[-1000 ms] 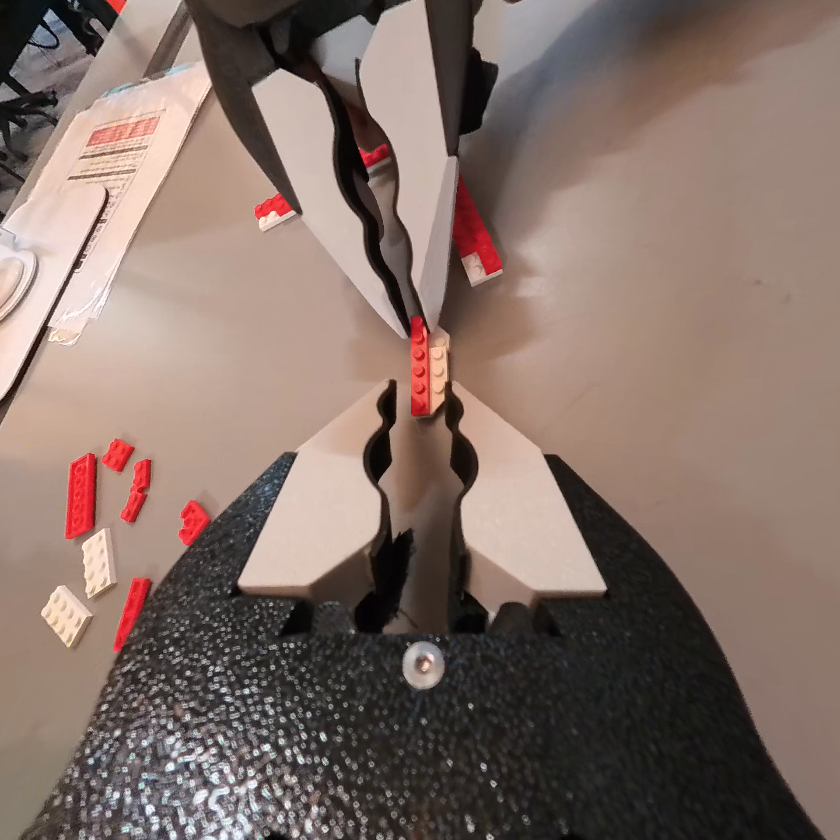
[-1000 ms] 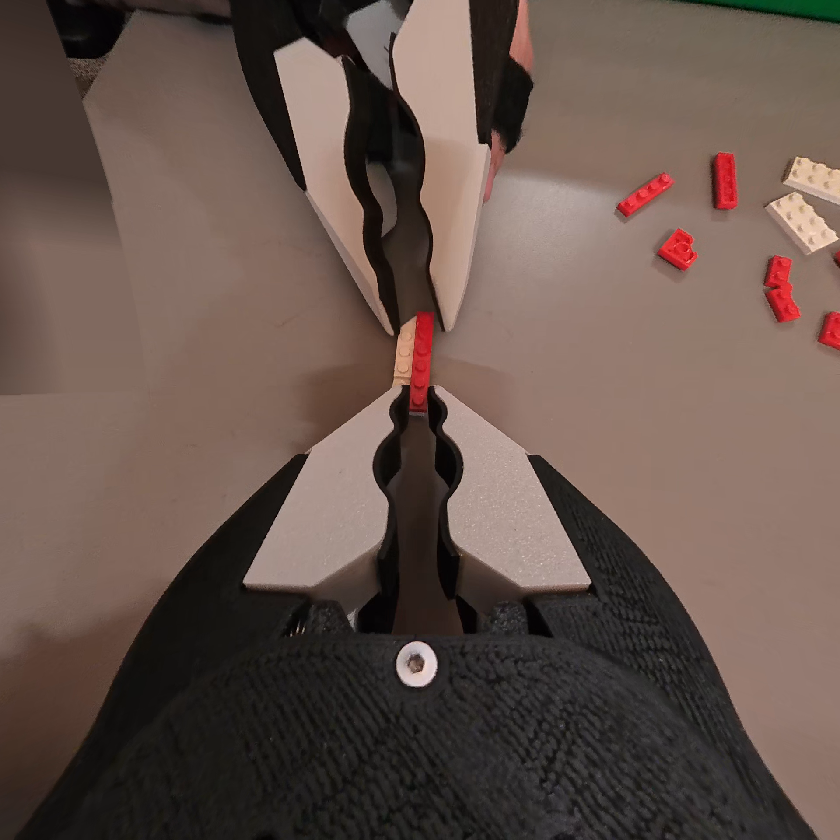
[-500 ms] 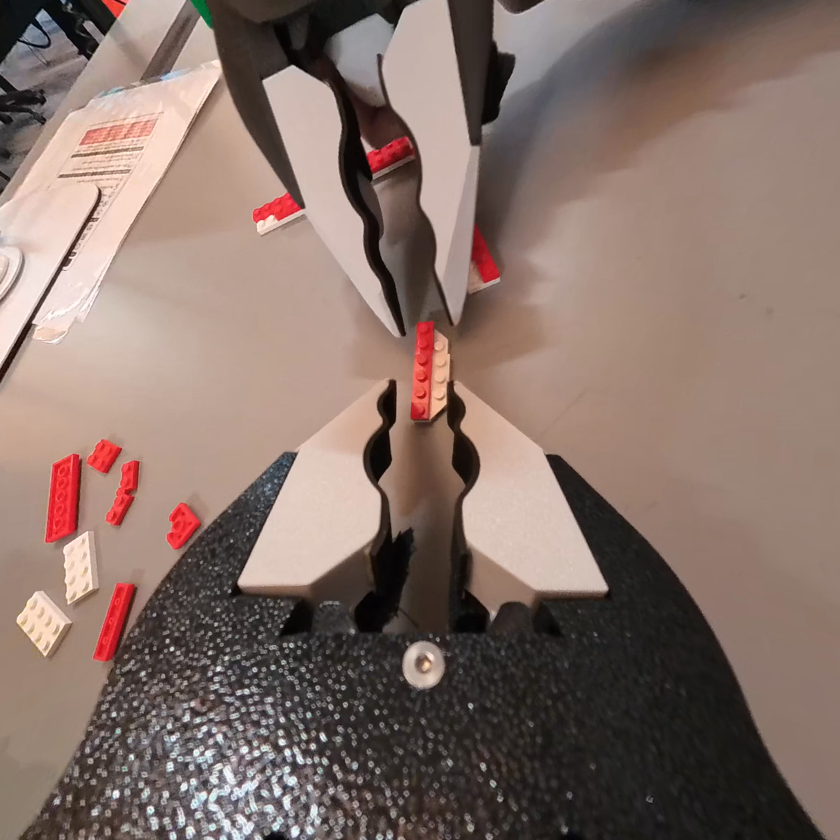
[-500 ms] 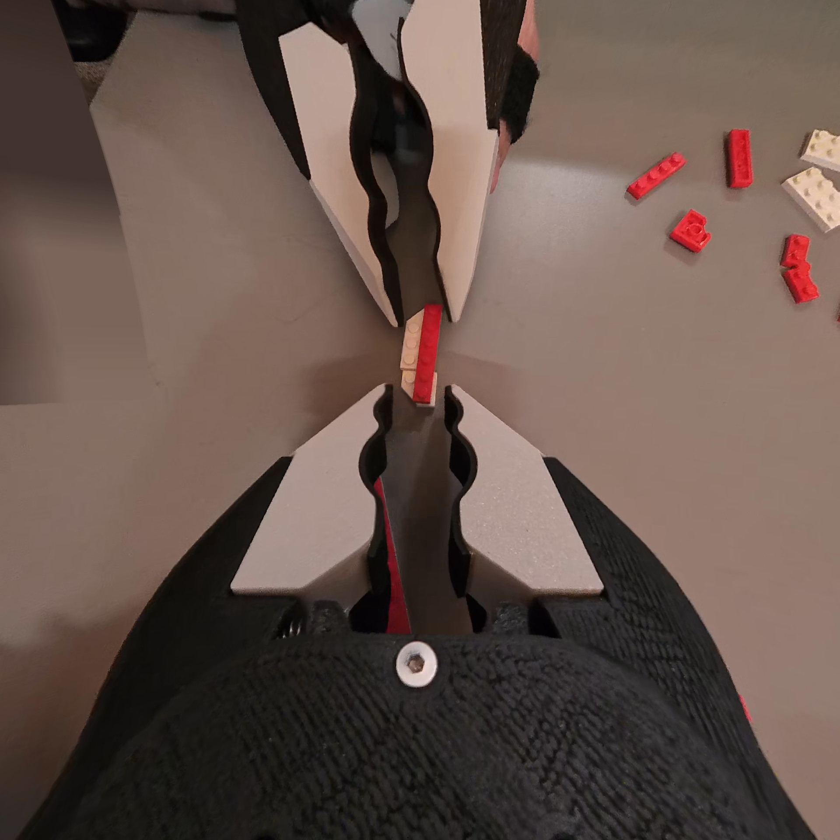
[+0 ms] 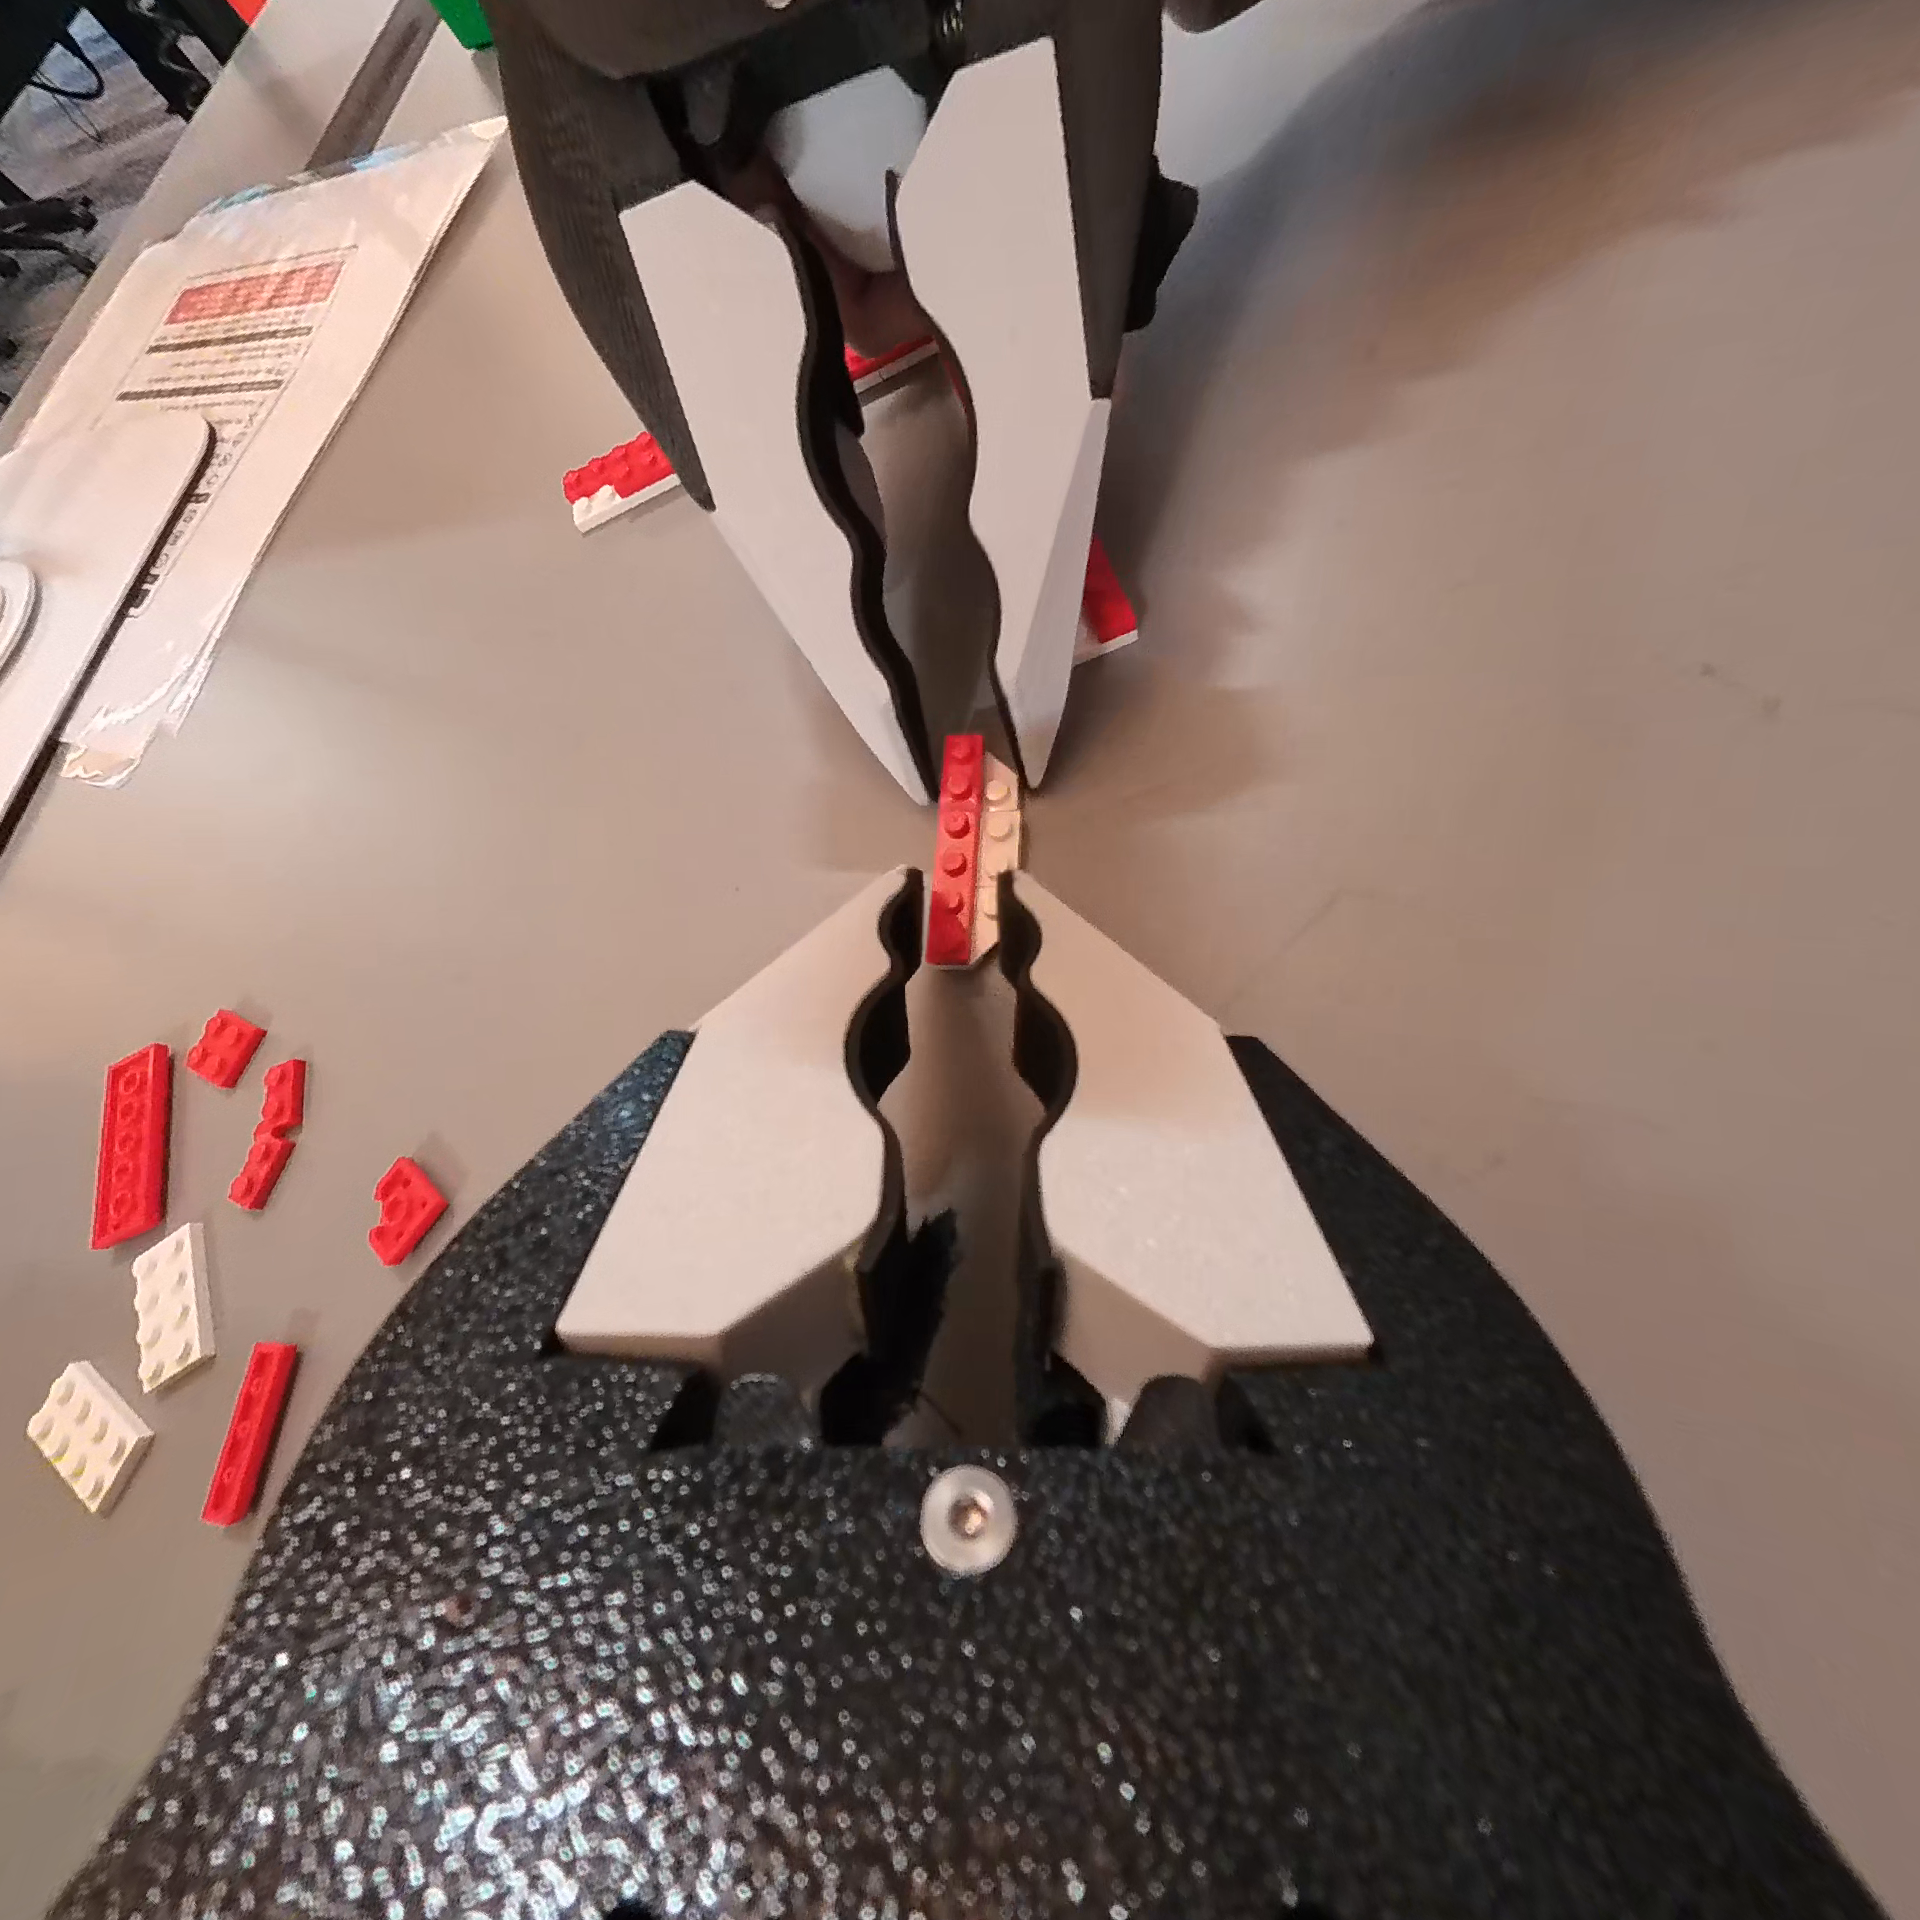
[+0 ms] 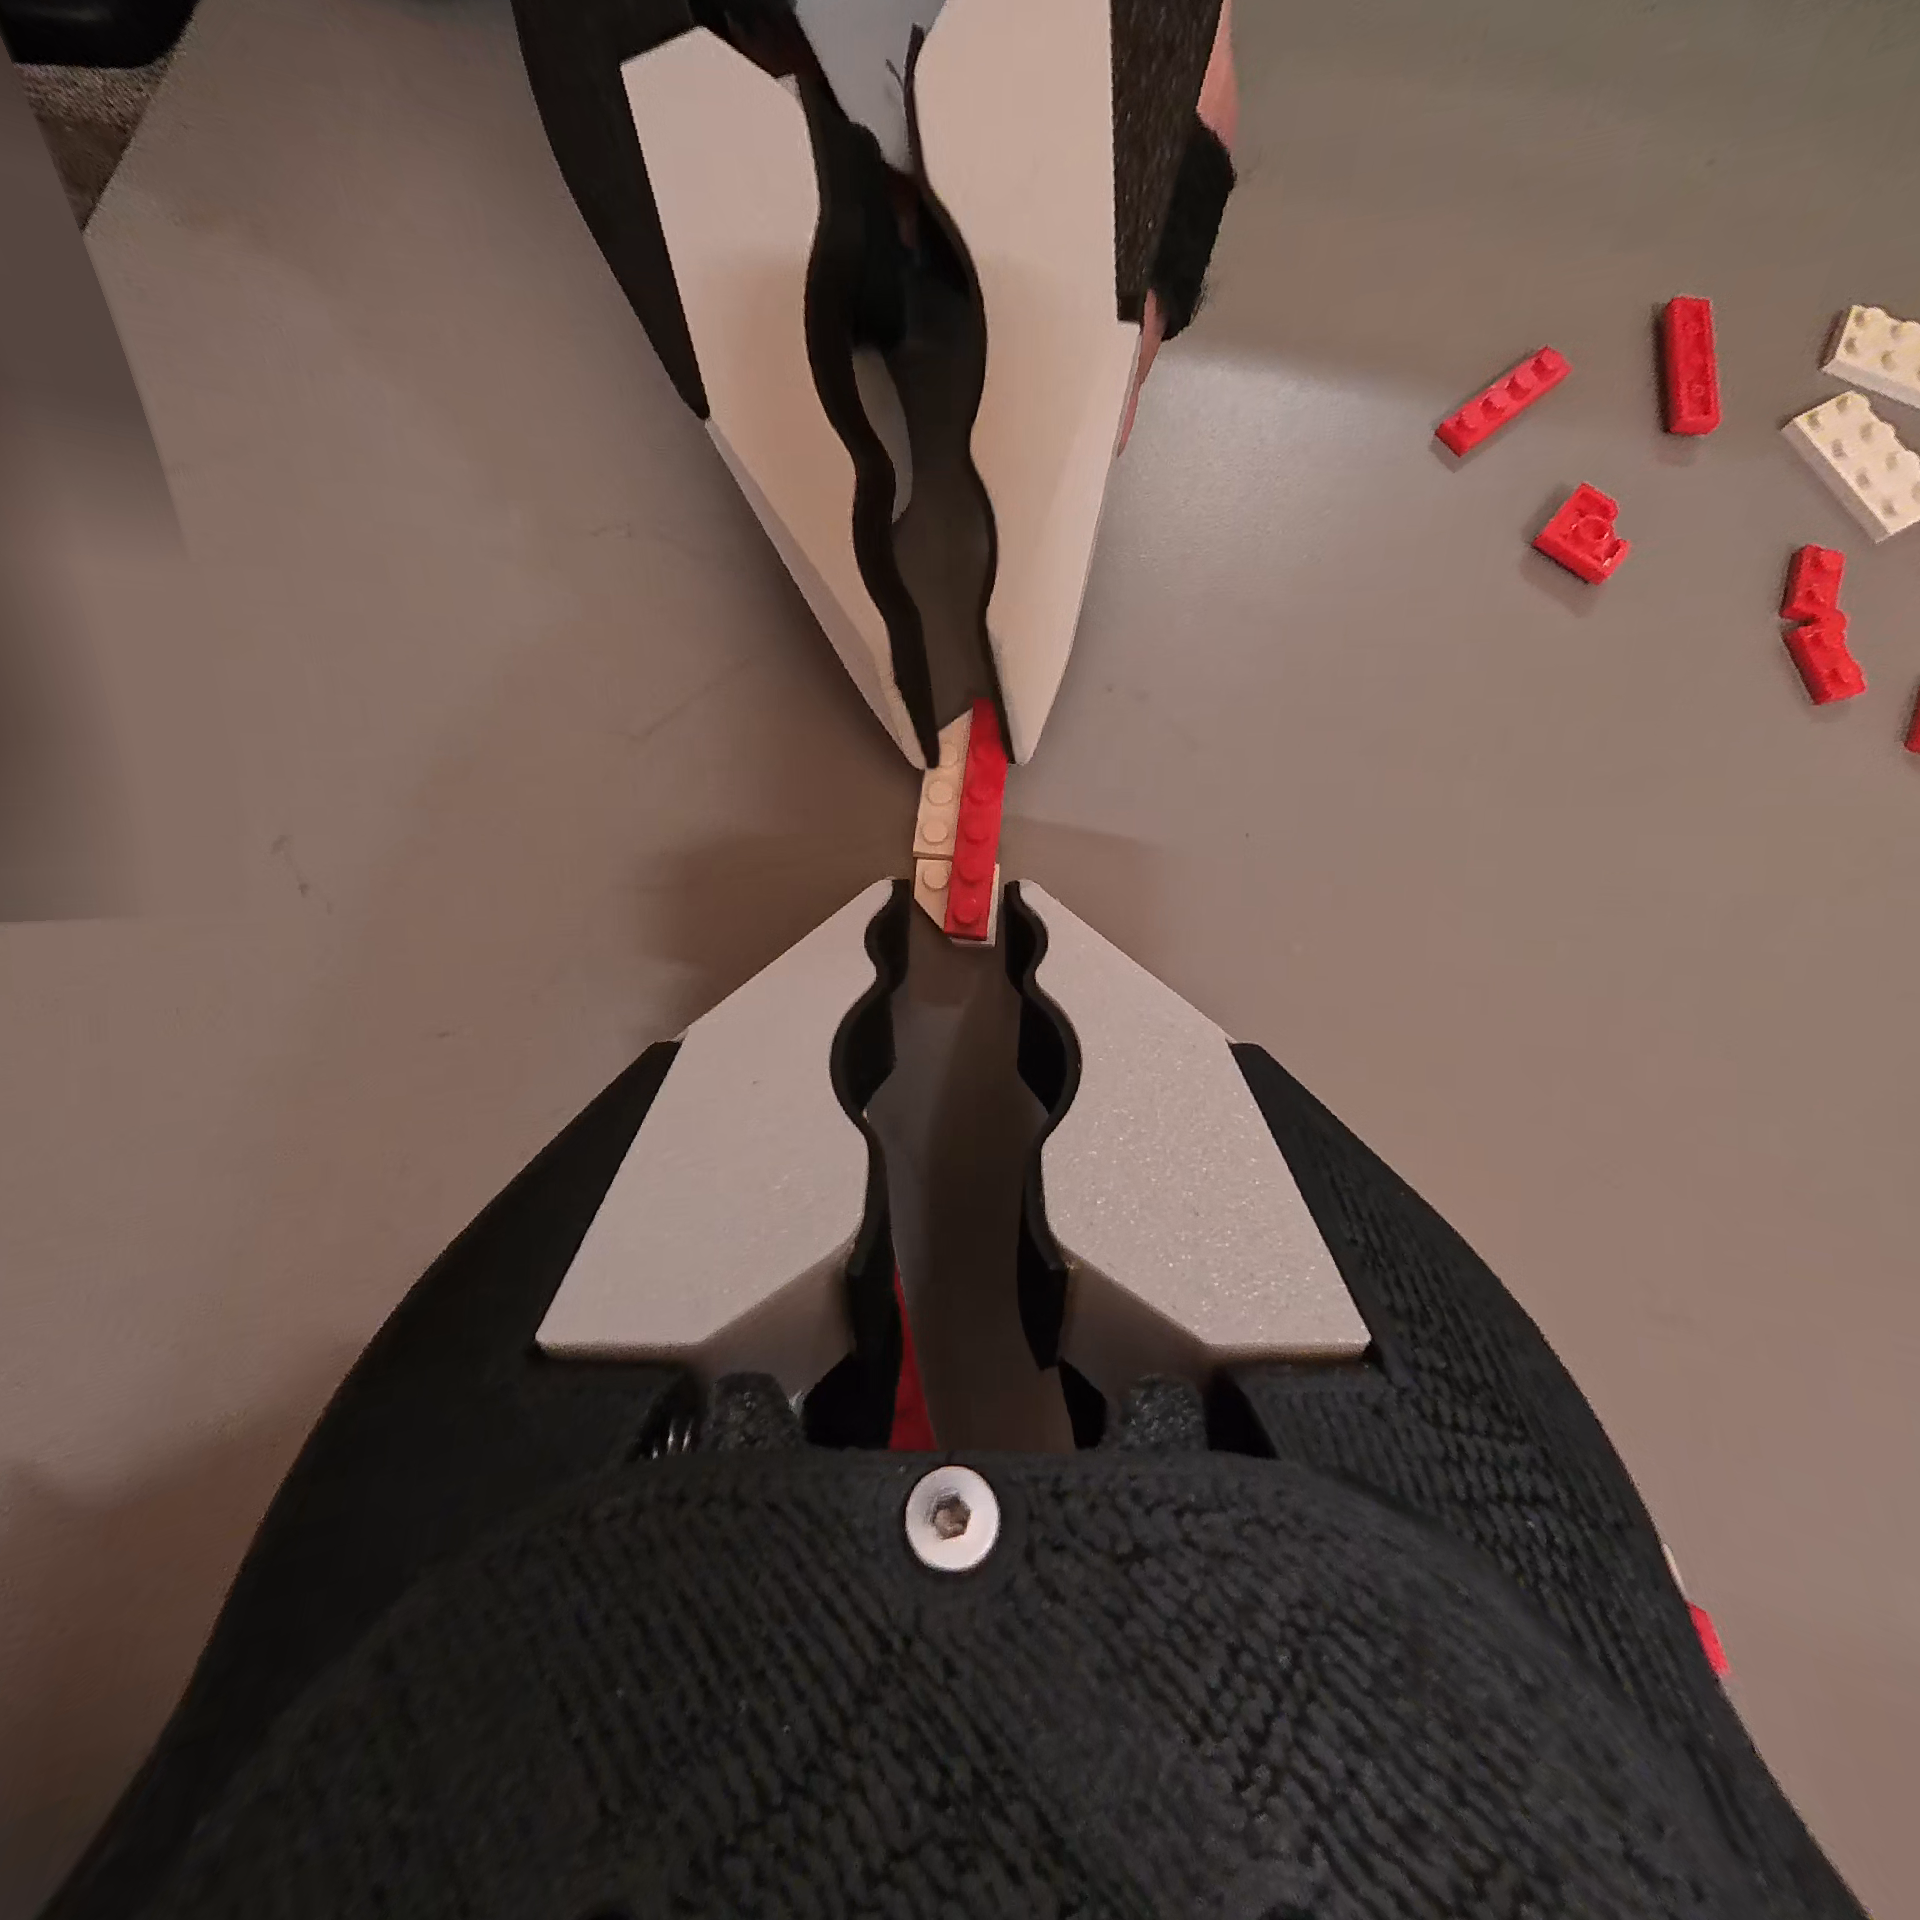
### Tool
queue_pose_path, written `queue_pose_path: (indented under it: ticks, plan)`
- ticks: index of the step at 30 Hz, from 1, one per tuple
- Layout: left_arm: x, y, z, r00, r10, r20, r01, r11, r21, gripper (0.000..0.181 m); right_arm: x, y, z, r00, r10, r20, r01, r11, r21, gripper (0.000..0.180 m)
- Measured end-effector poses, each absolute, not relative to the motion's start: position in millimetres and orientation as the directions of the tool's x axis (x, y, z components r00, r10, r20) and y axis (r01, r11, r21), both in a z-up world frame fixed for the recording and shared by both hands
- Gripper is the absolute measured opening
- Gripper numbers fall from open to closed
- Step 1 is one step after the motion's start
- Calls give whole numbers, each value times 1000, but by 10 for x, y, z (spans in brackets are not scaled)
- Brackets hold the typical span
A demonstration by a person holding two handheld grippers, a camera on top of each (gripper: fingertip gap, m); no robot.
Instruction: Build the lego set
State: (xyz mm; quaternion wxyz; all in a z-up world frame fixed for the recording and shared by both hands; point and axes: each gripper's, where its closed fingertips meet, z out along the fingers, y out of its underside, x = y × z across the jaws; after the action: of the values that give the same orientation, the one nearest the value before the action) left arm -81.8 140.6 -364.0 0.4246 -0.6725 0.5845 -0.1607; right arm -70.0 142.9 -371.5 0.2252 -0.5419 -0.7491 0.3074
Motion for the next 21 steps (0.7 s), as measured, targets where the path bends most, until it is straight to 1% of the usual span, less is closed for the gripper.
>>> queue_pose_path:
  ticks: [9,10,12,19,21]
  plan:
    - [-802,1411,-3649,267,-920,-287,-654,46,-755,5,-719,1415,-3711,-305,952,-9,665,206,-718,14]
    - [-804,1414,-3645,268,-918,-294,-655,51,-754,7,-719,1413,-3711,-305,952,-7,666,208,-717,14]
    - [-819,1409,-3631,262,-916,-303,-661,58,-748,19,-712,1409,-3710,-308,951,-3,670,215,-711,16]
    - [-822,1398,-3634,267,-931,-249,-641,22,-767,26,-661,1437,-3706,-306,952,-22,671,199,-714,18]
    - [-814,1395,-3638,266,-935,-235,-637,12,-771,25,-663,1434,-3705,-305,952,-25,669,196,-717,17]
